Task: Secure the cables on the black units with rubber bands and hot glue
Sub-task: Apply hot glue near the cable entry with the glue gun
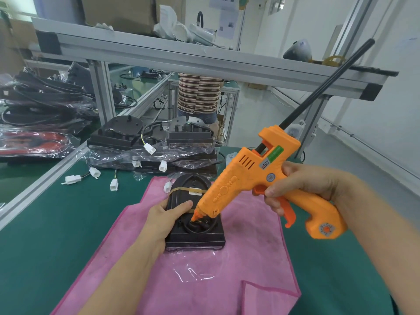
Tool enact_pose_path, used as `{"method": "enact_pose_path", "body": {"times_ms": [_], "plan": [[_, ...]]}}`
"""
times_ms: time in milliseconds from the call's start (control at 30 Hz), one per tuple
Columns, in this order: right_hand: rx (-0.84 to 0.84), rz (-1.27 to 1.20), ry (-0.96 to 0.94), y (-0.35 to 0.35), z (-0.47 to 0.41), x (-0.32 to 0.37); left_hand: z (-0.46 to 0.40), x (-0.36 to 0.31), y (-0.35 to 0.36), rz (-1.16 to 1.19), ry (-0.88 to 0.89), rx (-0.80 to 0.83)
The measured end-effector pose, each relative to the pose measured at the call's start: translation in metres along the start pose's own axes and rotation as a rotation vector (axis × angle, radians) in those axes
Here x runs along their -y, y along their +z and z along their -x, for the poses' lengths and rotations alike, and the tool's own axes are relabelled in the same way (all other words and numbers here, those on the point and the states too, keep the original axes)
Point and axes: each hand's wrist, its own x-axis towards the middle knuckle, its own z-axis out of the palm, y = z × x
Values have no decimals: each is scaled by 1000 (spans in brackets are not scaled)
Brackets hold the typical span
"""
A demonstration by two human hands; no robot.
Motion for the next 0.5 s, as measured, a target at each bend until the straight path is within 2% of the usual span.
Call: {"method": "enact_pose_path", "body": {"times_ms": [500], "plan": [[6, -46, 31, -9, -1, -5, -4, 2, -2, 23, 4, 22]]}}
